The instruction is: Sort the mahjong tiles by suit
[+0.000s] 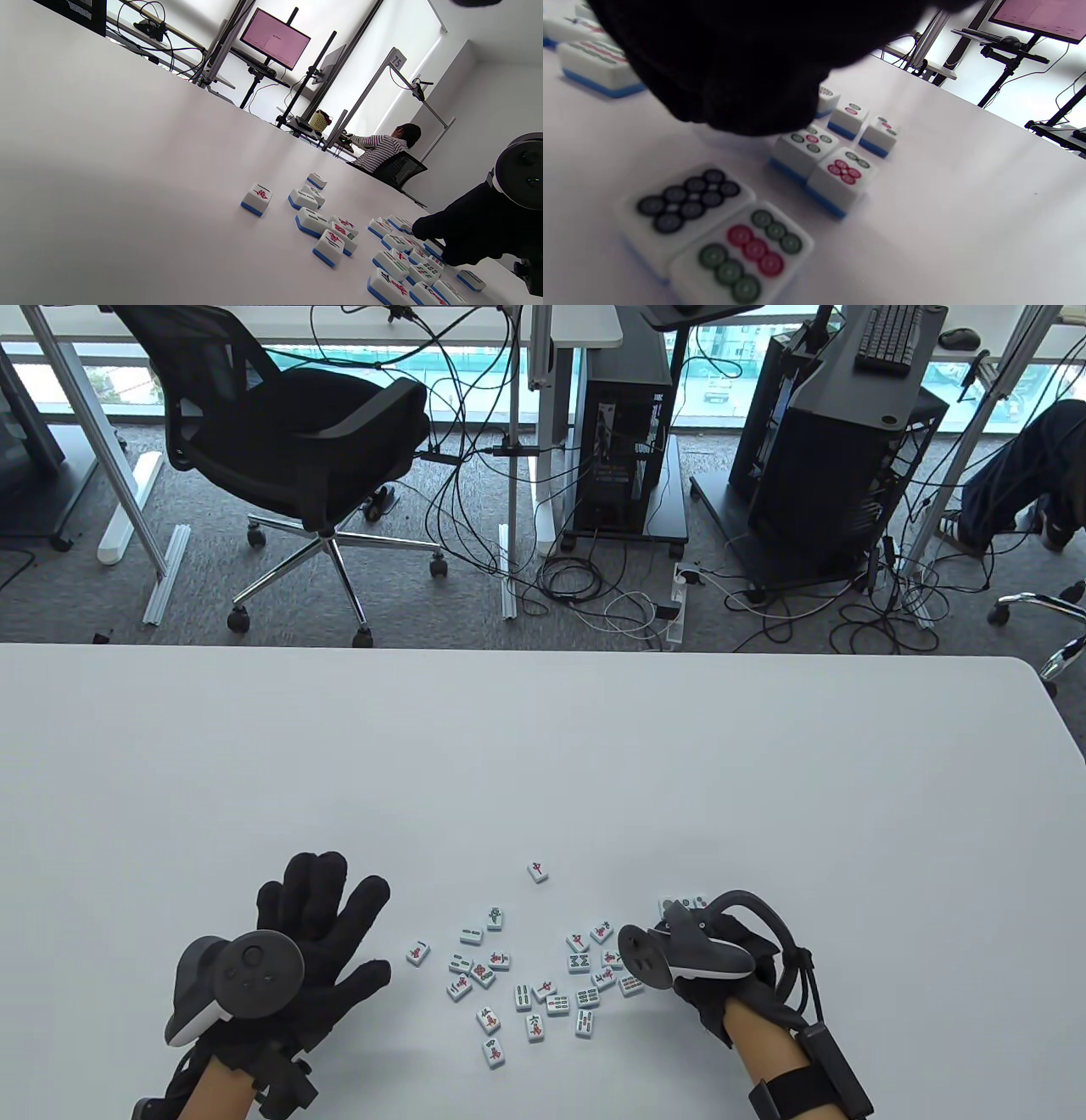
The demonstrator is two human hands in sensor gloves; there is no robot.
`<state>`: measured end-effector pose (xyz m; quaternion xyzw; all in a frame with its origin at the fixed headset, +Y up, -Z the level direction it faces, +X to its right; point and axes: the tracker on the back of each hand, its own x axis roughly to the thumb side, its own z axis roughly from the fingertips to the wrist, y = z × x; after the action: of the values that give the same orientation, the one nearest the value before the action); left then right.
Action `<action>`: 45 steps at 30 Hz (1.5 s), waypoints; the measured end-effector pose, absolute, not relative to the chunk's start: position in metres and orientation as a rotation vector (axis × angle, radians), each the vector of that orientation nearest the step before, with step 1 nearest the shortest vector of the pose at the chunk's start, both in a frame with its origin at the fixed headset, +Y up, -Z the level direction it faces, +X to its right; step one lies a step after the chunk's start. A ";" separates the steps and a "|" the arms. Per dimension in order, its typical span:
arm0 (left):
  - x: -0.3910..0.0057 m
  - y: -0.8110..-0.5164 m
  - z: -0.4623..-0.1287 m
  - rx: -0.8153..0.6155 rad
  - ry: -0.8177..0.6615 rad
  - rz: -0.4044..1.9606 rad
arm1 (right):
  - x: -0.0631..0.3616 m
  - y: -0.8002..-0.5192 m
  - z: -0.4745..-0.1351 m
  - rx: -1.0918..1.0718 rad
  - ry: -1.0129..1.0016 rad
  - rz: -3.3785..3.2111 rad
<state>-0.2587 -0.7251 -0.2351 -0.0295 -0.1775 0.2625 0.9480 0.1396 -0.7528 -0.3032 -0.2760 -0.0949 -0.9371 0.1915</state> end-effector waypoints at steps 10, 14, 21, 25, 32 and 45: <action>-0.258 -0.725 -0.235 -0.061 -0.362 0.534 | 0.142 -0.761 -0.301 -0.696 -0.239 -2.585; -0.258 -0.725 -0.235 -0.065 -0.364 0.529 | 0.143 -0.760 -0.298 -0.664 -0.237 -2.569; -0.257 -0.725 -0.235 -0.065 -0.364 0.529 | 0.132 -0.743 -0.292 -0.676 -0.166 -2.645; -0.257 -0.725 -0.235 -0.066 -0.364 0.527 | 0.117 -0.730 -0.285 -0.730 -0.080 -2.726; -0.257 -0.725 -0.235 -0.066 -0.364 0.528 | 0.085 -0.715 -0.267 -0.883 0.052 -2.792; -0.258 -0.724 -0.235 -0.059 -0.363 0.535 | 0.020 -0.723 -0.268 -1.106 0.044 -2.836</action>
<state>-0.2576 -0.7240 -0.2349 -0.0288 -0.1781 0.2627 0.9479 0.0201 -0.7229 -0.2682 -0.3630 0.0143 -0.9304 0.0485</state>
